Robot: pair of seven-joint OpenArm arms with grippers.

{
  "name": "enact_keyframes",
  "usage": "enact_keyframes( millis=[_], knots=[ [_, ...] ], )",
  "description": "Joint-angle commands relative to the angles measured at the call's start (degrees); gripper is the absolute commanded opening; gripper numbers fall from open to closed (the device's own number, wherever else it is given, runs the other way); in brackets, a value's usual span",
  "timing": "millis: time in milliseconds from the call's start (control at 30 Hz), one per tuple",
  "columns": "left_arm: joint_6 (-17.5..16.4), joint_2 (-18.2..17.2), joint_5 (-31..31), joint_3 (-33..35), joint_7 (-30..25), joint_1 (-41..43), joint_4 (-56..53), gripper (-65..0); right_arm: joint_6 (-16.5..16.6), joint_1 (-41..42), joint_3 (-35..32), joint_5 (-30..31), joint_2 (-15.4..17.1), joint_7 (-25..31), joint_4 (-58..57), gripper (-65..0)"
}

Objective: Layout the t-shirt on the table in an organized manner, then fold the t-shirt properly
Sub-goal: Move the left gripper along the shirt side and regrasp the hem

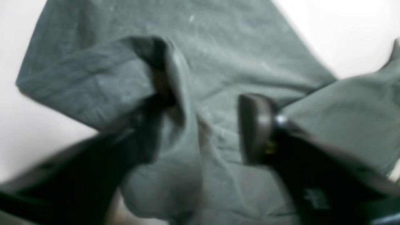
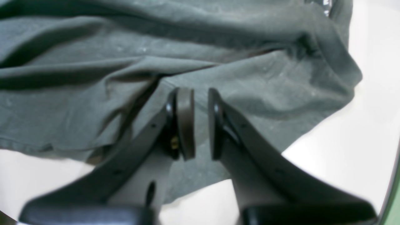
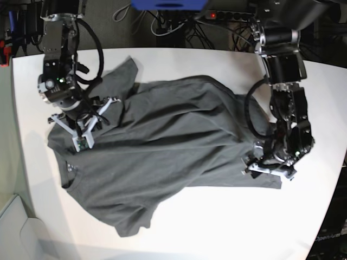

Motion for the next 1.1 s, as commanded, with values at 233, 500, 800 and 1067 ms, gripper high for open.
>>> enact_keyframes(
  millis=[233, 500, 800, 1067],
  knots=[
    [-0.18, -1.54, -0.48, 0.89, 1.06, 10.32, 12.53, -3.5, 5.84, 0.75, 0.57, 0.11, -0.04, 0.90, 1.17, -58.1],
    [-0.18, -2.07, -0.48, -0.16, 0.71, 19.47, 25.45, -3.5, 8.13, 0.75, 0.57, -0.15, -2.06, 0.90, 1.00, -58.1],
    [-0.18, -2.86, -0.40, -5.00, 0.27, 22.19, 23.43, -3.6, 8.13, 0.75, 0.49, -0.07, -1.97, 1.16, 0.73, -58.1],
    [-0.18, -3.83, -0.48, -4.65, -6.41, 22.02, 16.84, -3.6, 8.13, 0.75, 0.57, -0.15, -1.88, 1.16, 0.73, -58.1]
  ],
)
